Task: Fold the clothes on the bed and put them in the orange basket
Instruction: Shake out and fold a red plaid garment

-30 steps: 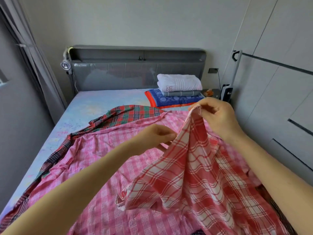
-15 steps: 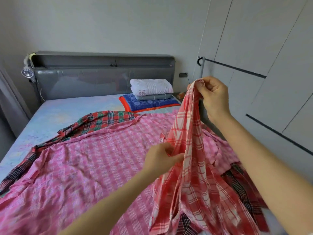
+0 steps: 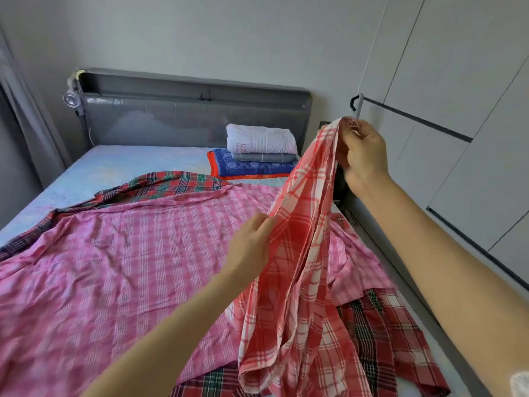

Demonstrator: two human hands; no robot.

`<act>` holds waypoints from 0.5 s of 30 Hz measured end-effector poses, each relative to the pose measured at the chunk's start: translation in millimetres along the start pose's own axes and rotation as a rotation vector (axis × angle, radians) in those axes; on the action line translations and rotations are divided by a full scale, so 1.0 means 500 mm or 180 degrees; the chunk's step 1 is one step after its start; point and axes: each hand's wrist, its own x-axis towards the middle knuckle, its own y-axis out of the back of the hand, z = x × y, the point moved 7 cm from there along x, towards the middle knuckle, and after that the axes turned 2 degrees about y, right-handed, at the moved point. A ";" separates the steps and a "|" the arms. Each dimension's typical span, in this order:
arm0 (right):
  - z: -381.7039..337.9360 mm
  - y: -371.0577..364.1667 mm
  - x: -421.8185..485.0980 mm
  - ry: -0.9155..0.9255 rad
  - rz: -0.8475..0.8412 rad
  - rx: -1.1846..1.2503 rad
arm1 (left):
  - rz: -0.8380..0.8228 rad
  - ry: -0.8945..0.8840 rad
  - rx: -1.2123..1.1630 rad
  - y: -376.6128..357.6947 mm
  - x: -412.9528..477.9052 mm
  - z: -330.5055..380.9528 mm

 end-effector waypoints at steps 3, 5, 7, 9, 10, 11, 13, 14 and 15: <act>0.003 0.011 0.020 -0.0003 -0.0072 -0.0056 | -0.0144 -0.0600 0.0524 -0.047 -0.012 0.052; 0.009 0.016 0.030 -0.0002 -0.0155 -0.0183 | -0.0201 -0.0361 0.0281 -0.071 -0.013 0.080; 0.015 0.017 0.036 0.0004 -0.0177 -0.0155 | -0.0170 0.0339 -0.0336 -0.085 -0.005 0.090; 0.018 0.021 0.040 0.0066 -0.0090 -0.0151 | -0.0200 0.1004 -0.0785 -0.107 -0.001 0.088; 0.018 0.023 0.042 0.0101 -0.0031 -0.0185 | -0.0208 0.1186 -0.0798 -0.117 0.001 0.089; 0.020 0.025 0.043 0.0134 0.0020 -0.0224 | -0.0199 0.1286 -0.0734 -0.126 0.003 0.094; 0.024 0.025 0.042 0.0160 0.0056 -0.0328 | -0.0109 0.1401 -0.0586 -0.141 0.008 0.100; 0.025 0.022 0.040 0.0169 0.0053 -0.0358 | -0.0067 0.1468 -0.0573 -0.148 0.010 0.103; 0.024 0.020 0.039 0.0196 0.0064 -0.0350 | 0.0000 0.1486 -0.0579 -0.153 0.014 0.108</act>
